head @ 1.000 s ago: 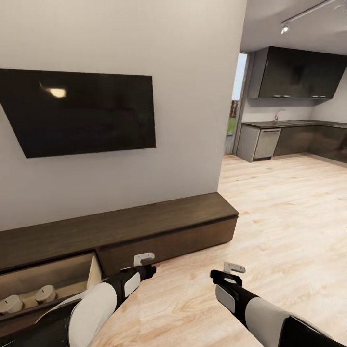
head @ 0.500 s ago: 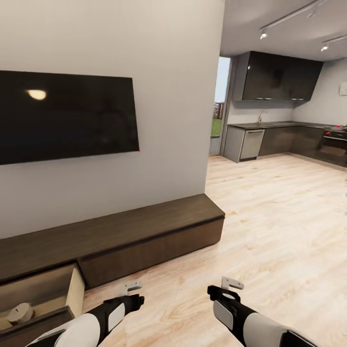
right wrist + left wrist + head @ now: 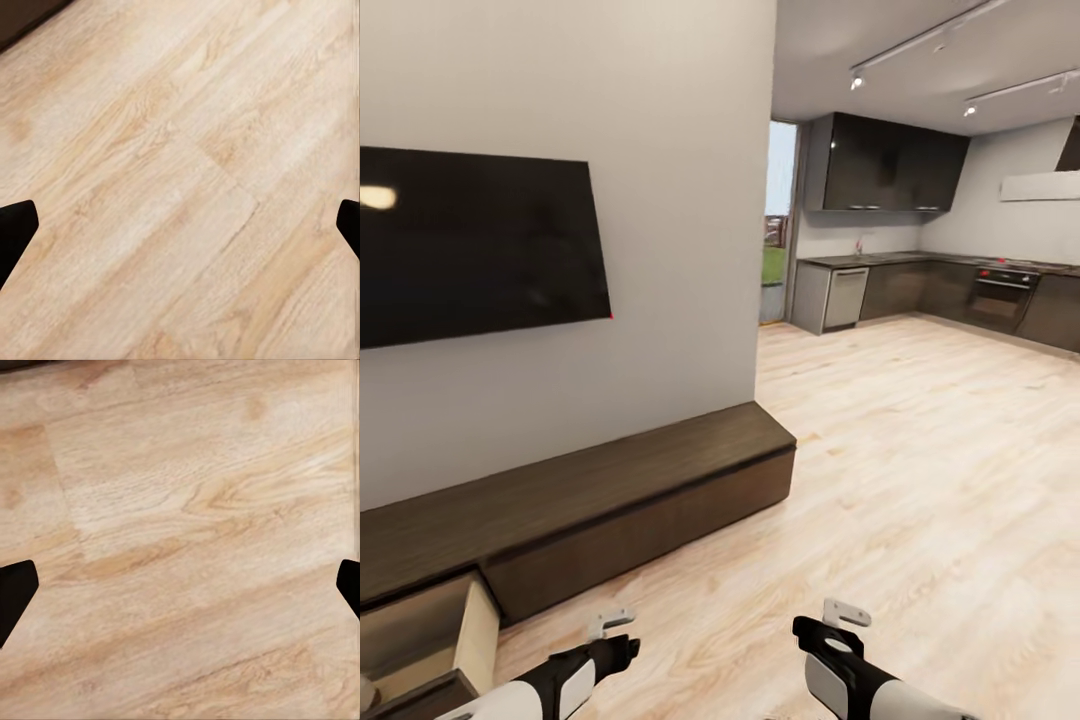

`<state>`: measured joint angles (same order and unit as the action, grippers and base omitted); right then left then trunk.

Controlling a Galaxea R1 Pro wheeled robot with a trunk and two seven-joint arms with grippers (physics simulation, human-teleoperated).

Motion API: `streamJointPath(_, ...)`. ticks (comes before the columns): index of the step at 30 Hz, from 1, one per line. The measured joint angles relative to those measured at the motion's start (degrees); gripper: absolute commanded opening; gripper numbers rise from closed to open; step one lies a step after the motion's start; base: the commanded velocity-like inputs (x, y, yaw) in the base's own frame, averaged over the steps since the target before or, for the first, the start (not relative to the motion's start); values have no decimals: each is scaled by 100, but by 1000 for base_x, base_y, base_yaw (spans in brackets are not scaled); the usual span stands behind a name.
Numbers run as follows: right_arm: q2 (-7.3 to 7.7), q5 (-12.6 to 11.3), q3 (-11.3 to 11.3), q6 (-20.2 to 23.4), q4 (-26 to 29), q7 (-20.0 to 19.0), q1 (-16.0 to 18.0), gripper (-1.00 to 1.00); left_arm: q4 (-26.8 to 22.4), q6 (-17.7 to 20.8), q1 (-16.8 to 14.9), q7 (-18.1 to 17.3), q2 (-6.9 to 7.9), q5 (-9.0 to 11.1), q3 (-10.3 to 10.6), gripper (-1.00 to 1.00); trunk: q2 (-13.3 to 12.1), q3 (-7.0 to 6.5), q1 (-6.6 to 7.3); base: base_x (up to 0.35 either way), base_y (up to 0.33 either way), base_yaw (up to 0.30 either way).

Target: Place each of the two pumpkins and all three candles from the living room inside a cabinet in the living room (use any cabinet), then make sure every cabinet is closed, and position the cauldron so it is next to a table in the living room.

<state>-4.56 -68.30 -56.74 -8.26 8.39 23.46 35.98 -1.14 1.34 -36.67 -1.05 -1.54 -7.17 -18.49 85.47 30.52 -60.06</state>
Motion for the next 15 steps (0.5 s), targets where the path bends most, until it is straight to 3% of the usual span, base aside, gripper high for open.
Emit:
streamJointPath(6,-1,0,1,-4,2,-1,-7,100,3,181,8,27,-18,3,1,100,0,0,0,0,0,-238)
streamJointPath(10,22,0,8,-2,1,-2,-7,100,3,347,9,31,-24,3,0,100,0,0,0,3,0,-62)
streamJointPath(15,43,21,16,-12,-43,-4,-6,100,3,384,11,34,-30,9,0,100,0,7,3,228,-42,-9)
